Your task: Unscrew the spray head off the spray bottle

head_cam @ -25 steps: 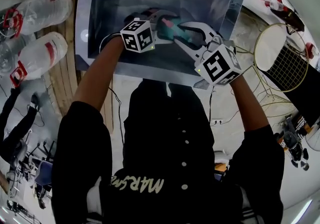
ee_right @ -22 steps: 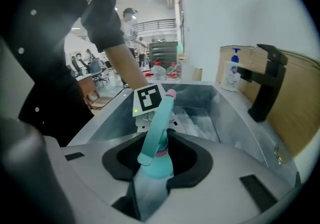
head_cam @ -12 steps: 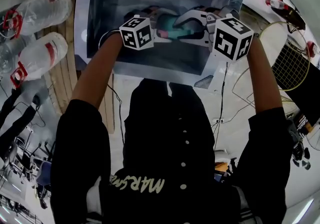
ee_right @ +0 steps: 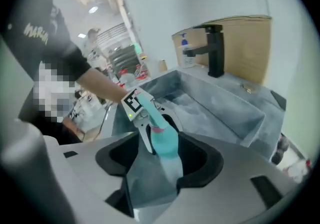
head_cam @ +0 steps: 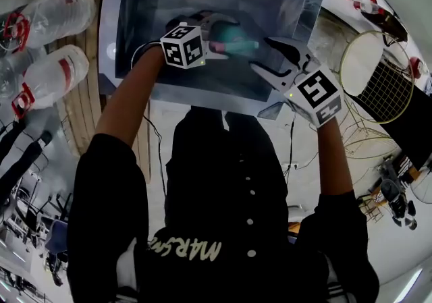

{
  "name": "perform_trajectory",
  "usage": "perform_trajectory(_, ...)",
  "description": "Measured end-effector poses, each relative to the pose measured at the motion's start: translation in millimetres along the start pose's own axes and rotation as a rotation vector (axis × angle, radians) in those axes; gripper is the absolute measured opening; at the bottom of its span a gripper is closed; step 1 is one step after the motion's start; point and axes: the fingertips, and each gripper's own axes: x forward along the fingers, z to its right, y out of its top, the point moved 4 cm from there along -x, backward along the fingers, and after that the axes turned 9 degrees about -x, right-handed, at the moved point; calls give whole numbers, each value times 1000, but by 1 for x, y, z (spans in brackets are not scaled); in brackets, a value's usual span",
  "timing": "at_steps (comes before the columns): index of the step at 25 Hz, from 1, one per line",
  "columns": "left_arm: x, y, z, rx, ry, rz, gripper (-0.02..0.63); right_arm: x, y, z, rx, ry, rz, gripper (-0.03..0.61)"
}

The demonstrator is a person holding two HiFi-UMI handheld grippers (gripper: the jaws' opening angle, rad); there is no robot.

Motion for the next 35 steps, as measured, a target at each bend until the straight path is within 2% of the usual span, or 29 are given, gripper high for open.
perform_trajectory(2,0,1,0,-3,7,0,390,-3,2,-19,135,-70,86,262)
perform_trajectory(5,0,1,0,-9,14,-1,390,6,5,-44,214,-170,165,262)
perform_trajectory(7,0,1,0,-12,16,-3,390,15,6,-54,254,-219,165,278)
perform_trajectory(11,2,3,-1,-11,19,-2,390,23,14,-48,261,-338,151,308)
perform_trajectory(15,4,2,-1,-24,36,1,390,32,14,-40,315,-349,124,328)
perform_trajectory(24,4,3,-1,-19,38,-6,390,39,19,-31,233,-379,149,360)
perform_trajectory(29,4,3,-2,-22,39,-1,390,49,21,-26,121,-403,162,353)
perform_trajectory(32,4,3,-2,-19,39,2,390,50,21,-20,86,-420,193,318)
perform_trajectory(35,2,3,-1,-16,38,2,390,49,19,-13,24,-409,195,209)
